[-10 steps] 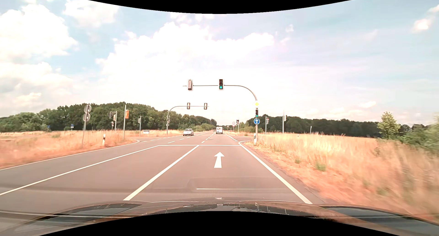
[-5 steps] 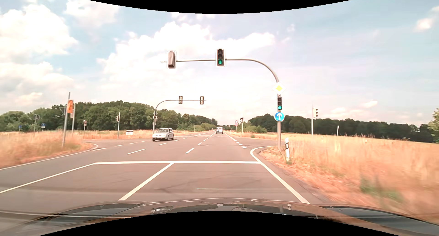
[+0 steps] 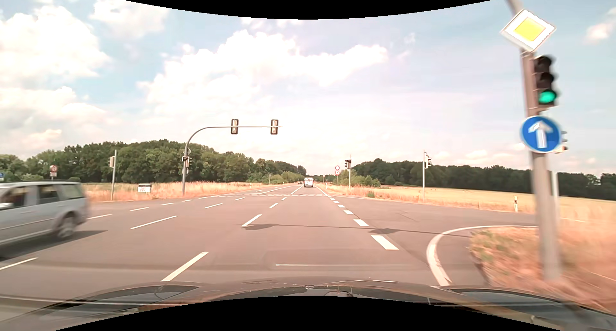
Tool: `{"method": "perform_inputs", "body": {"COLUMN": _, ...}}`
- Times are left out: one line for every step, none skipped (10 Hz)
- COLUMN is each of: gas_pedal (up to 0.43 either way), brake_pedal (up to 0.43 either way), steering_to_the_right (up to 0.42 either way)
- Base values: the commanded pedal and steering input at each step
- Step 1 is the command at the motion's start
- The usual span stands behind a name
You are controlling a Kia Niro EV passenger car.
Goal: Follow the waypoints while adhering to traffic rules and regulations
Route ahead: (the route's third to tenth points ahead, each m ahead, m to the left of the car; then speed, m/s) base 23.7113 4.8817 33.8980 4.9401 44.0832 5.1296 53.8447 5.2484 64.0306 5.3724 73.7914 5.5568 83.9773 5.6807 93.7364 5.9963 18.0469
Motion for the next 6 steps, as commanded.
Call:
{"method": "perform_inputs", "body": {"gas_pedal": 0.220, "brake_pedal": 0.000, "steering_to_the_right": -0.003}}
{"method": "perform_inputs", "body": {"gas_pedal": 0.220, "brake_pedal": 0.000, "steering_to_the_right": -0.003}}
{"method": "perform_inputs", "body": {"gas_pedal": 0.220, "brake_pedal": 0.000, "steering_to_the_right": -0.003}}
{"method": "perform_inputs", "body": {"gas_pedal": 0.220, "brake_pedal": 0.000, "steering_to_the_right": -0.004}}
{"method": "perform_inputs", "body": {"gas_pedal": 0.220, "brake_pedal": 0.000, "steering_to_the_right": -0.004}}
{"method": "perform_inputs", "body": {"gas_pedal": 0.220, "brake_pedal": 0.000, "steering_to_the_right": -0.003}}
